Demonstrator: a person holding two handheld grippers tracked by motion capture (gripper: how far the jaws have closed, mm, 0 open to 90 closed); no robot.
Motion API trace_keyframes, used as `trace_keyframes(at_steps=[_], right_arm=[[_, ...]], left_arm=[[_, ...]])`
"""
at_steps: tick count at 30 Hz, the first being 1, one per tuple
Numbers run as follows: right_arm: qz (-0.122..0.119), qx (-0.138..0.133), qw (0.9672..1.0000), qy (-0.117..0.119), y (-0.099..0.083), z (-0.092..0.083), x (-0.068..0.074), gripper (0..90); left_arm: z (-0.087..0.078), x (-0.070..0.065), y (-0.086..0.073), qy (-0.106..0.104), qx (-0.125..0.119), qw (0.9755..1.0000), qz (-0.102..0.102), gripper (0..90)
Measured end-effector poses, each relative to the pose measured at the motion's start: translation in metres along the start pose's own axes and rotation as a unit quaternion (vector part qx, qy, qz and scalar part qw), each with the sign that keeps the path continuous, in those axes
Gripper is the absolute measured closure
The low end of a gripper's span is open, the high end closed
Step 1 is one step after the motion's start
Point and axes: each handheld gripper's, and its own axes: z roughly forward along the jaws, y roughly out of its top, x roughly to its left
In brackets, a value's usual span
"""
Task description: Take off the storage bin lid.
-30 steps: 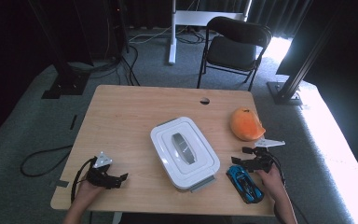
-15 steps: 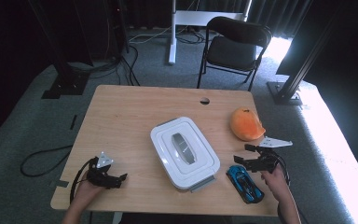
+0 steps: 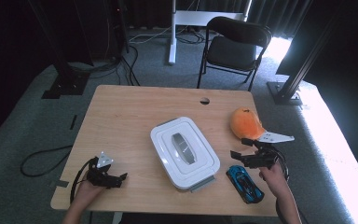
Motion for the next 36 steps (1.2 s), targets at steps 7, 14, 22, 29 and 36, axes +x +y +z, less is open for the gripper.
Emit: trace_keyframes(at_steps=[7, 14, 22, 29, 36], right_arm=[[-0.009, 0.008, 0.9999, -0.004, 0.016, 0.001, 0.013, 11.5], [-0.017, 0.014, 0.9995, 0.022, 0.030, 0.009, 0.028, 10.8], [-0.037, 0.016, 0.9983, 0.043, 0.046, 0.018, 0.049, 10.8], [-0.050, 0.020, 0.9973, 0.050, 0.058, 0.032, 0.067, 10.8], [-0.054, 0.032, 0.9965, 0.056, 0.061, 0.050, 0.079, 10.8]], left_arm=[[0.000, 0.000, 0.000, -0.002, 0.001, 1.0000, 0.001, 1.0], [0.000, 0.000, 0.000, -0.002, 0.000, 1.0000, 0.003, 0.9], [-0.001, 0.000, -0.001, -0.005, 0.001, 1.0000, 0.006, 0.9], [-0.001, 0.000, -0.001, -0.007, 0.001, 0.9999, 0.008, 0.9], [-0.001, 0.000, -0.001, -0.007, 0.000, 1.0000, 0.007, 0.9]])
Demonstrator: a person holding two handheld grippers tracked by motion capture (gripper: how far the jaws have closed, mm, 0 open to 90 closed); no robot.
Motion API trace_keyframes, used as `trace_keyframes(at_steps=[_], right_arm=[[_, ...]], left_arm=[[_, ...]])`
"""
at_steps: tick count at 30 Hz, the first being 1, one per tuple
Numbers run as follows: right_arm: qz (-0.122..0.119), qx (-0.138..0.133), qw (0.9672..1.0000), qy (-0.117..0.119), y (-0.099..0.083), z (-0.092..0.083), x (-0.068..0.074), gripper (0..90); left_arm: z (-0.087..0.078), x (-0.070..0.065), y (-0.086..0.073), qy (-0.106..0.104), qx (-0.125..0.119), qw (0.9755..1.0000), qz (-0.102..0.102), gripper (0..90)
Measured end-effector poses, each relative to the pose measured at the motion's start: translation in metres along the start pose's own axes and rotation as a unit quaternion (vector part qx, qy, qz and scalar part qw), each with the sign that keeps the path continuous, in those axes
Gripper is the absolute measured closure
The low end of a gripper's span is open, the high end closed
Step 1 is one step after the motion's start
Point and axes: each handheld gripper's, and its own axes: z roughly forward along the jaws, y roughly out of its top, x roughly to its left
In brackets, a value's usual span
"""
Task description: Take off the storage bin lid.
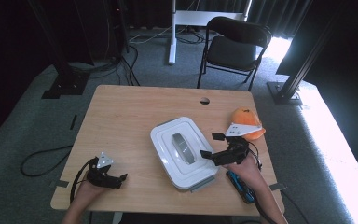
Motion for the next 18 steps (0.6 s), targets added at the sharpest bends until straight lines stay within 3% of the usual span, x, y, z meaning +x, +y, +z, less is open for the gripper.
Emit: trace_keyframes(at_steps=[3, 6, 18], right_arm=[[-0.002, 0.005, 1.0000, 0.003, 0.001, 0.007, 0.003, 10.8], [0.000, 0.012, 0.9997, 0.021, 0.003, 0.019, 0.011, 10.8], [0.009, 0.046, 0.9988, 0.016, 0.005, 0.046, 0.026, 13.4]], left_arm=[[0.000, 0.000, 0.000, 0.000, 0.000, 1.0000, 0.000, 0.9], [0.000, 0.000, 0.000, 0.000, 0.000, 1.0000, 0.000, 0.9], [0.000, 0.000, 0.000, -0.001, 0.000, 1.0000, 0.001, 0.9]])
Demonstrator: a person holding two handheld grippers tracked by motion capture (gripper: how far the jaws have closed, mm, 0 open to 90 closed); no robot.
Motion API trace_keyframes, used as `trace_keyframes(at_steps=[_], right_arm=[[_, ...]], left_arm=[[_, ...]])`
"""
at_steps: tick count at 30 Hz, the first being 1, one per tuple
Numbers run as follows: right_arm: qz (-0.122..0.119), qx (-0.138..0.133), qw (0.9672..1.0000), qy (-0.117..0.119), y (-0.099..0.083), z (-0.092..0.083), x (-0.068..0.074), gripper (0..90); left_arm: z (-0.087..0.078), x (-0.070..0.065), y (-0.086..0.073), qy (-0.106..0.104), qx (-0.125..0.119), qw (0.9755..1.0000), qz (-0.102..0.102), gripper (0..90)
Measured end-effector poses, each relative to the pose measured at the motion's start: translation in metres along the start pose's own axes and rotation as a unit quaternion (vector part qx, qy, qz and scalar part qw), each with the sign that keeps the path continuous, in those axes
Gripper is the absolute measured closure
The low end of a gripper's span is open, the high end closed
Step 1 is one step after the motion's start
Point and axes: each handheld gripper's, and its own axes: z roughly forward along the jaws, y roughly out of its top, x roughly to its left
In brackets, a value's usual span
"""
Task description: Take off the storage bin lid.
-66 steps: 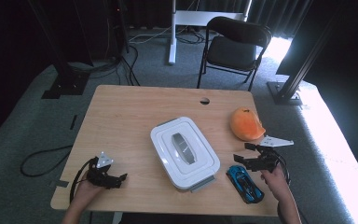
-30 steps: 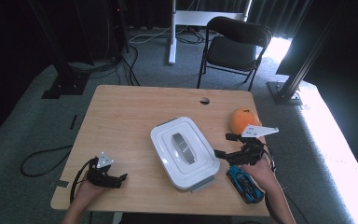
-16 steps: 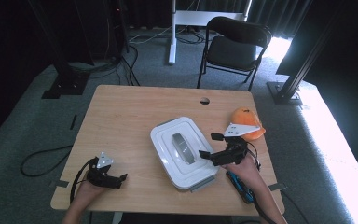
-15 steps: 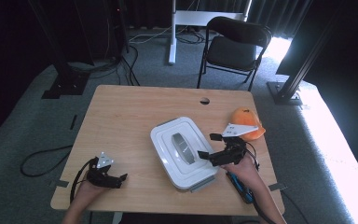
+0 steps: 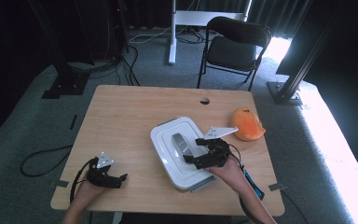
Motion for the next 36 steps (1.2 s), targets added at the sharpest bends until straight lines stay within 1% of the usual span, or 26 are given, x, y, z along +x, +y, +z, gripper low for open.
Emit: trace_keyframes(at_steps=[2, 4, 5, 6, 7, 8, 9, 10, 11, 12, 14, 15, 16, 17, 19, 20, 21, 22, 24, 26, 28, 29, 33, 35, 36], right_arm=[[0.001, 0.002, 1.0000, -0.002, 0.000, 0.001, 0.001, 13.6], [-0.005, 0.007, 1.0000, -0.002, 0.000, 0.004, 0.004, 13.8], [-0.009, 0.015, 0.9998, -0.006, 0.000, 0.006, 0.007, 17.8], [-0.013, 0.016, 0.9997, -0.010, 0.000, 0.008, 0.009, 19.7], [-0.013, 0.016, 0.9997, -0.010, 0.000, 0.008, 0.009, 19.7], [-0.017, 0.016, 0.9996, -0.015, -0.001, 0.008, 0.011, 23.4], [-0.015, 0.019, 0.9995, -0.019, -0.001, 0.009, 0.013, 32.8], [-0.015, 0.019, 0.9995, -0.019, -0.001, 0.009, 0.013, 32.8], [-0.016, 0.019, 0.9996, -0.014, -0.002, 0.009, 0.015, 42.3], [-0.016, 0.020, 0.9995, -0.015, -0.003, 0.009, 0.015, 47.5], [-0.016, 0.018, 0.9996, -0.017, -0.003, 0.009, 0.015, 48.7], [-0.010, 0.015, 0.9997, -0.018, -0.004, 0.008, 0.016, 52.9], [-0.011, 0.013, 0.9996, -0.021, -0.005, 0.008, 0.017, 54.0], [-0.010, 0.012, 0.9997, -0.018, -0.006, 0.007, 0.017, 54.0], [-0.007, 0.011, 0.9997, -0.019, -0.007, 0.006, 0.017, 54.3], [-0.009, 0.008, 0.9996, -0.027, -0.010, 0.005, 0.018, 55.8], [-0.009, 0.008, 0.9996, -0.027, -0.010, 0.005, 0.018, 55.8], [-0.005, 0.008, 0.9994, -0.033, -0.011, 0.004, 0.019, 58.0], [-0.010, 0.009, 0.9993, -0.036, -0.011, 0.003, 0.020, 57.9], [-0.008, 0.009, 0.9993, -0.036, -0.012, 0.003, 0.020, 58.4], [-0.012, 0.014, 0.9990, -0.040, -0.012, 0.003, 0.022, 60.7], [-0.013, 0.015, 0.9989, -0.043, -0.012, 0.003, 0.023, 64.5], [-0.014, 0.017, 0.9988, -0.045, -0.014, 0.003, 0.024, 65.6], [-0.010, 0.017, 0.9988, -0.044, -0.014, 0.003, 0.024, 66.0], [-0.003, 0.017, 0.9989, -0.043, -0.013, 0.003, 0.024, 66.5]], left_arm=[[0.000, 0.000, 0.000, 0.000, 0.000, 1.0000, 0.000, 0.9], [0.000, 0.000, 0.000, 0.000, 0.000, 1.0000, 0.000, 0.9], [0.000, 0.000, 0.000, 0.000, 0.000, 1.0000, 0.000, 0.9], [0.000, 0.000, 0.000, 0.000, 0.001, 1.0000, 0.001, 0.9], [0.000, 0.000, 0.000, 0.000, 0.001, 1.0000, 0.001, 0.9], [0.000, 0.000, 0.000, 0.000, 0.001, 1.0000, 0.001, 0.9], [0.000, 0.000, 0.000, 0.000, 0.001, 1.0000, 0.001, 1.0], [0.000, 0.000, 0.000, 0.000, 0.001, 1.0000, 0.001, 1.0], [0.000, 0.000, 0.000, 0.000, 0.001, 1.0000, 0.001, 1.0], [0.000, 0.000, 0.000, 0.000, 0.001, 1.0000, 0.001, 1.0], [0.000, 0.000, 0.000, 0.000, 0.001, 1.0000, 0.001, 0.9], [0.000, 0.000, 0.000, 0.000, 0.001, 1.0000, 0.001, 1.0], [0.000, 0.000, 0.000, 0.000, 0.001, 1.0000, 0.001, 0.9], [0.000, 0.000, 0.000, 0.000, 0.001, 1.0000, 0.001, 0.9], [0.000, 0.000, 0.000, 0.000, 0.001, 1.0000, 0.001, 1.0], [0.000, 0.000, 0.000, 0.000, 0.001, 1.0000, 0.001, 1.0], [0.000, 0.000, 0.000, 0.000, 0.001, 1.0000, 0.001, 1.0], [0.000, 0.000, 0.000, 0.000, 0.001, 1.0000, 0.001, 1.0], [0.000, 0.000, 0.000, 0.000, 0.001, 1.0000, 0.001, 1.0], [0.000, 0.000, 0.000, -0.001, 0.002, 1.0000, 0.001, 1.0], [0.000, 0.000, 0.000, -0.001, 0.002, 1.0000, 0.000, 1.0], [0.000, 0.000, 0.000, -0.001, 0.002, 1.0000, 0.000, 1.0], [0.000, 0.000, 0.000, 0.000, 0.001, 1.0000, 0.001, 1.0], [0.000, 0.000, 0.000, 0.000, 0.001, 1.0000, 0.000, 1.0], [0.000, 0.000, 0.000, 0.000, 0.002, 1.0000, 0.000, 1.0]])
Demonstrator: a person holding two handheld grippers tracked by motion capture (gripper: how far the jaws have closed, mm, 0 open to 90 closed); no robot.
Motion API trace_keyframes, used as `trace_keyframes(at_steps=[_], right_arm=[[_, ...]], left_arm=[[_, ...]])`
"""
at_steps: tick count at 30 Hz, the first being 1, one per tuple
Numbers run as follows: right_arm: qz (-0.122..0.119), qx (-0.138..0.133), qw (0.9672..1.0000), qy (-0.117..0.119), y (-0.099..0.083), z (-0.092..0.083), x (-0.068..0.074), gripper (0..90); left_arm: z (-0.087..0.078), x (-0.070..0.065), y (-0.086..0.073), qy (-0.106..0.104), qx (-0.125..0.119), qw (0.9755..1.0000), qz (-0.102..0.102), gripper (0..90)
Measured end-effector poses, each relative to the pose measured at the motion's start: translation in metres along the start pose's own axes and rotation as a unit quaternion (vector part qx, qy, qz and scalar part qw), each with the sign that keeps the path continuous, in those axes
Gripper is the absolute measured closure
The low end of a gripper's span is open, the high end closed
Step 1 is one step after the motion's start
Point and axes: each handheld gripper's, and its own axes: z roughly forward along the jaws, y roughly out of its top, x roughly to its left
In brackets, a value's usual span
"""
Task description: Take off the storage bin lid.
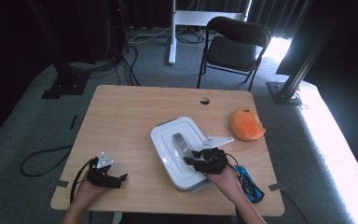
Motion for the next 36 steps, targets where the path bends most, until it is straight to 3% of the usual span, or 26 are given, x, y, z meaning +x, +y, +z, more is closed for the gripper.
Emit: trace_keyframes(at_steps=[17, 36], right_arm=[[0.010, -0.006, 0.9999, 0.012, 0.004, -0.007, -0.001, 68.2], [0.016, -0.030, 0.9994, -0.002, 0.021, -0.025, -0.014, 68.5]], left_arm=[[0.000, 0.000, 0.000, 0.000, -0.001, 1.0000, 0.000, 1.0], [0.000, 0.000, 0.000, 0.000, -0.001, 1.0000, -0.001, 1.0]])
